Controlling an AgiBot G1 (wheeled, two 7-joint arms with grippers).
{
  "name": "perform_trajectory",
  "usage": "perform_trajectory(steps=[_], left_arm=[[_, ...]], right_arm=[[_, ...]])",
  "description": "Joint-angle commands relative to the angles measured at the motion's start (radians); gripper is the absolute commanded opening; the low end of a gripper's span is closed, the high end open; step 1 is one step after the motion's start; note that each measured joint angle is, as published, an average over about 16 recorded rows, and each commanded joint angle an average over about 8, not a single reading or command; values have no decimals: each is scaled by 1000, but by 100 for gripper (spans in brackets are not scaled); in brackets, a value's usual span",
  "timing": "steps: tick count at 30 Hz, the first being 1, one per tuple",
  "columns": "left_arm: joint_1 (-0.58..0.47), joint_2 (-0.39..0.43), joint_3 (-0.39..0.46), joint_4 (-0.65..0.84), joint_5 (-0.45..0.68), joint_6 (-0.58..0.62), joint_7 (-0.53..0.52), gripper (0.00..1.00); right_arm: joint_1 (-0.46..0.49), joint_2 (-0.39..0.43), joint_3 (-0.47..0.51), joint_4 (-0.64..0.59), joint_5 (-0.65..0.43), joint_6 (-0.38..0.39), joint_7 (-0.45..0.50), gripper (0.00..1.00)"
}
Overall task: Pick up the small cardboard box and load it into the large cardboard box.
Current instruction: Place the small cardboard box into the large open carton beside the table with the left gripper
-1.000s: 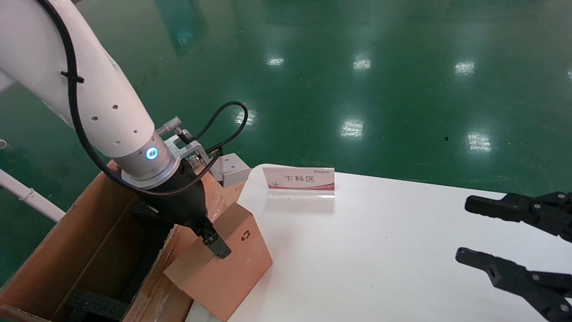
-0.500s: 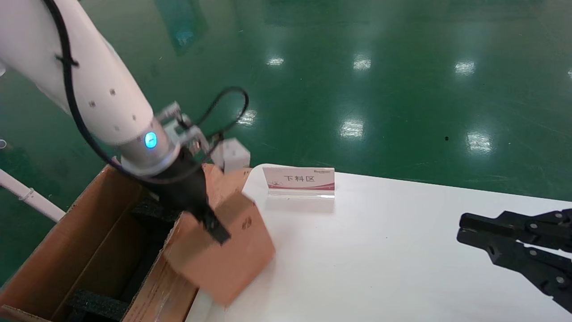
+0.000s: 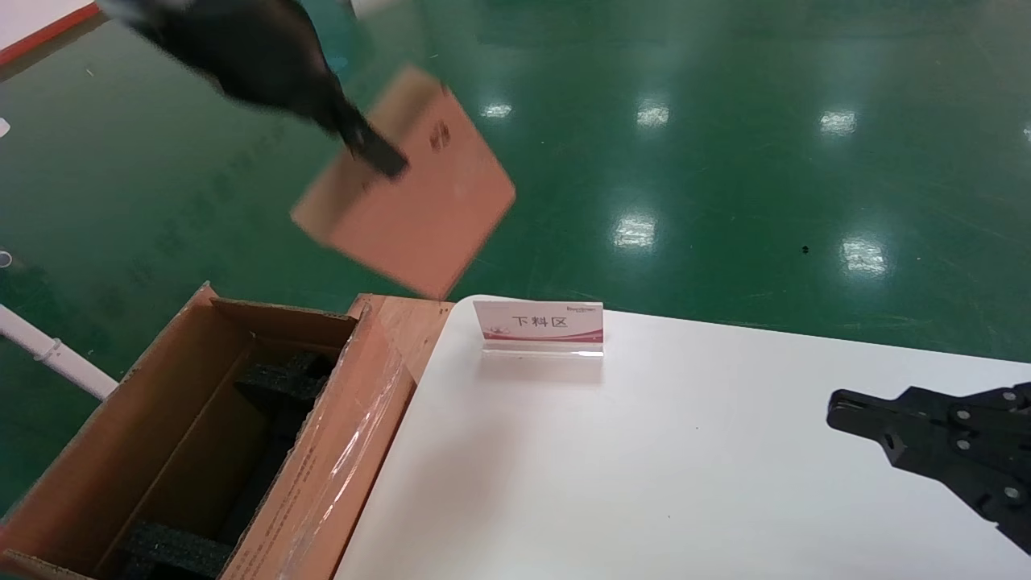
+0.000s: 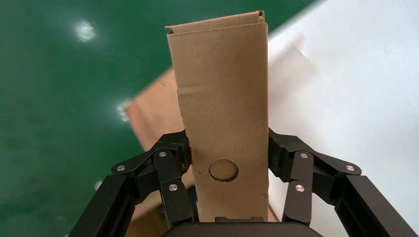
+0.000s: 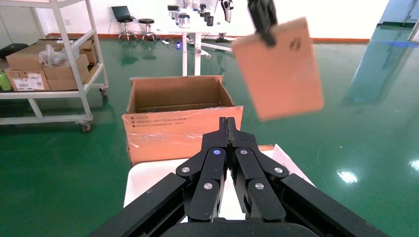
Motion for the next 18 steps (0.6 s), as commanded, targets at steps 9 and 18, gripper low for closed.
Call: perform_trajectory(steps=[9, 18], left_arm=[[-172, 39, 163, 171, 0, 54, 124, 0], [-327, 26, 519, 138, -165, 57, 177, 0]], right_arm=[[0, 0, -1, 0, 0, 0, 0, 0], [0, 0, -1, 0, 1, 1, -1, 0]])
